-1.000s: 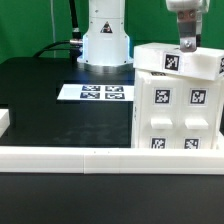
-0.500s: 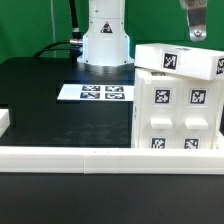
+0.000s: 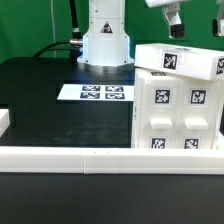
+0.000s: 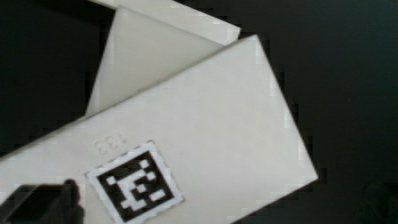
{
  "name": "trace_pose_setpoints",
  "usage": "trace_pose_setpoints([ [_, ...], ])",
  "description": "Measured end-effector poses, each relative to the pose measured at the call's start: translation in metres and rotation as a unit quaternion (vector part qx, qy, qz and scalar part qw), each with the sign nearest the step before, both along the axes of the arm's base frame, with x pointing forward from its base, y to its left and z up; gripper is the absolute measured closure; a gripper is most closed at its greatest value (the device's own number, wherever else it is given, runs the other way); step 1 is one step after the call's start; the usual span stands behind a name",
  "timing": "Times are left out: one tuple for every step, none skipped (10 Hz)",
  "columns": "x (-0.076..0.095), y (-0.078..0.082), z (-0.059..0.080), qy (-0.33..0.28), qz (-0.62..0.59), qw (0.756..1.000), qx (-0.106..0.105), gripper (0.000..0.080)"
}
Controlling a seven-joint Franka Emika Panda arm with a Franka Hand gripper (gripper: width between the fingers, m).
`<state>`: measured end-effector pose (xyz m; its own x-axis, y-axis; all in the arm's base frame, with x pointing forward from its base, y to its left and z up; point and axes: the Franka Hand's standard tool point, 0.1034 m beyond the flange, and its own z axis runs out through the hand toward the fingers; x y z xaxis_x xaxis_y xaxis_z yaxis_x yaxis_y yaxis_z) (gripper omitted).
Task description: Assemble cabinet
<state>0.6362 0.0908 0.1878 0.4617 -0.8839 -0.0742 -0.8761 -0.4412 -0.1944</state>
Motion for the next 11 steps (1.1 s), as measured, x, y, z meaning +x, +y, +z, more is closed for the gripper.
trace_pose_setpoints([
  [0.0,0.0,-0.001,-0.005,0.041,0.999,-0.007,0.0002],
  [-0.002,0.001,-0.003,-0.005,0.084,0.996,-0.02,0.0002],
  [-0.001,0.0,-0.004,-0.016,0.166,0.985,-0.034,0.0002],
  [-0.001,-0.001,-0.003,-0.019,0.218,0.975,-0.039,0.0002],
  [0.0,-0.003,-0.004,-0.025,0.305,0.951,-0.047,0.0002],
  [-0.002,-0.005,-0.005,-0.028,0.37,0.927,-0.052,0.0002],
  [-0.002,-0.008,-0.005,-0.031,0.401,0.914,-0.054,0.0002],
  [-0.002,-0.01,-0.005,-0.037,0.449,0.89,-0.064,0.0002],
  [-0.002,-0.011,-0.005,-0.041,0.48,0.874,-0.068,0.0002],
  [-0.002,-0.012,-0.006,-0.045,0.525,0.846,-0.077,0.0002],
  [-0.002,-0.009,-0.008,-0.049,0.551,0.828,-0.091,0.0002],
])
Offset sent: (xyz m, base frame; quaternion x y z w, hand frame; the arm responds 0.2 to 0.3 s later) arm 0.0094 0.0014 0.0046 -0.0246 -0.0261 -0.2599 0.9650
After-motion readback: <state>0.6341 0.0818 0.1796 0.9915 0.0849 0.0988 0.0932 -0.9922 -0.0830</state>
